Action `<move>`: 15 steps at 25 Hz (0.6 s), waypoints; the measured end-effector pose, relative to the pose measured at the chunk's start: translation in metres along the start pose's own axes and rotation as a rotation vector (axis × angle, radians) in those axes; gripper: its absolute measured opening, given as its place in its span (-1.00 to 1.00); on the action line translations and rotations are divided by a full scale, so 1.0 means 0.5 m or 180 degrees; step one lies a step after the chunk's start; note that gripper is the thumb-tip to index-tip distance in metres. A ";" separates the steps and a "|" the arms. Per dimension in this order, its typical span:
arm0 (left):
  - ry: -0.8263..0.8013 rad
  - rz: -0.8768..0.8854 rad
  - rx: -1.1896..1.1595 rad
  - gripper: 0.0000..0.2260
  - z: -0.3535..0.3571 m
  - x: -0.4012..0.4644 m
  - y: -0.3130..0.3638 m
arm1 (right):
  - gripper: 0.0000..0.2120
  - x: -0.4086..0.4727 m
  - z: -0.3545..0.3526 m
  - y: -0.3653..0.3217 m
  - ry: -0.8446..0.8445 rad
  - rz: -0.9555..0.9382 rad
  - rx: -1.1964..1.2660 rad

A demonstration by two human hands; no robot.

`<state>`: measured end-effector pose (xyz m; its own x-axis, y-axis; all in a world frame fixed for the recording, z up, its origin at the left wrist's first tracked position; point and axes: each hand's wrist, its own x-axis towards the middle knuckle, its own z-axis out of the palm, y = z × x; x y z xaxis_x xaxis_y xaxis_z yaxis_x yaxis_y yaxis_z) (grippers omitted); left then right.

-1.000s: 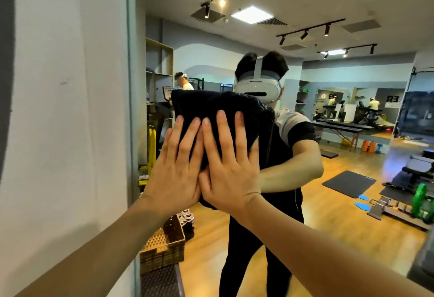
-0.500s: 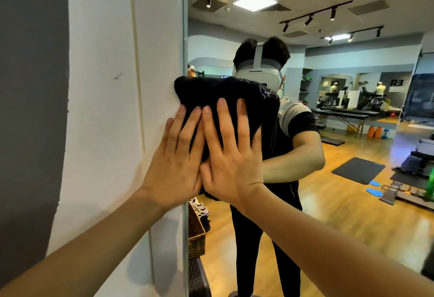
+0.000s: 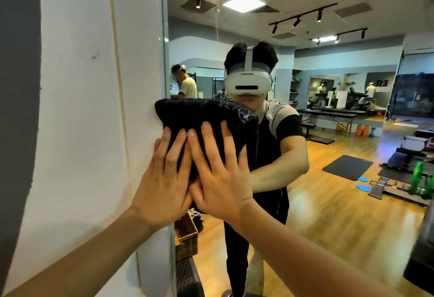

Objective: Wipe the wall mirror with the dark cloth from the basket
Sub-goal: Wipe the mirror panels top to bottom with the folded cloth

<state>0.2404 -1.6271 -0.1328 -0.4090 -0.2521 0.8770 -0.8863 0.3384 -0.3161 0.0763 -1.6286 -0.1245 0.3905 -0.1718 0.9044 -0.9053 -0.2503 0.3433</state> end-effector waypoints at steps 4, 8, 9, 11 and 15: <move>-0.0026 -0.0064 0.0042 -0.31 0.038 -0.082 0.060 | -0.24 -0.103 0.018 -0.011 -0.0034 -0.0059 -0.0087; 0.0068 -0.0233 0.0170 -0.28 0.062 -0.085 0.082 | -0.23 -0.110 0.024 -0.005 0.0061 -0.0011 -0.0090; 0.0130 -0.0257 0.0201 -0.28 0.067 -0.087 0.085 | -0.22 -0.112 0.023 -0.004 0.0084 -0.0010 -0.0097; 0.0254 -0.0267 0.0255 -0.28 0.076 -0.091 0.087 | -0.22 -0.117 0.025 -0.002 0.0101 -0.0039 -0.0132; 0.0414 -0.0230 0.0288 -0.28 0.091 -0.095 0.084 | -0.25 -0.126 0.032 0.000 0.0228 -0.0035 -0.0138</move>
<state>0.2128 -1.6420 -0.2042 -0.3170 -0.1515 0.9362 -0.9308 0.2392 -0.2765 0.0544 -1.6330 -0.1853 0.3889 -0.1001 0.9158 -0.9080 -0.2101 0.3626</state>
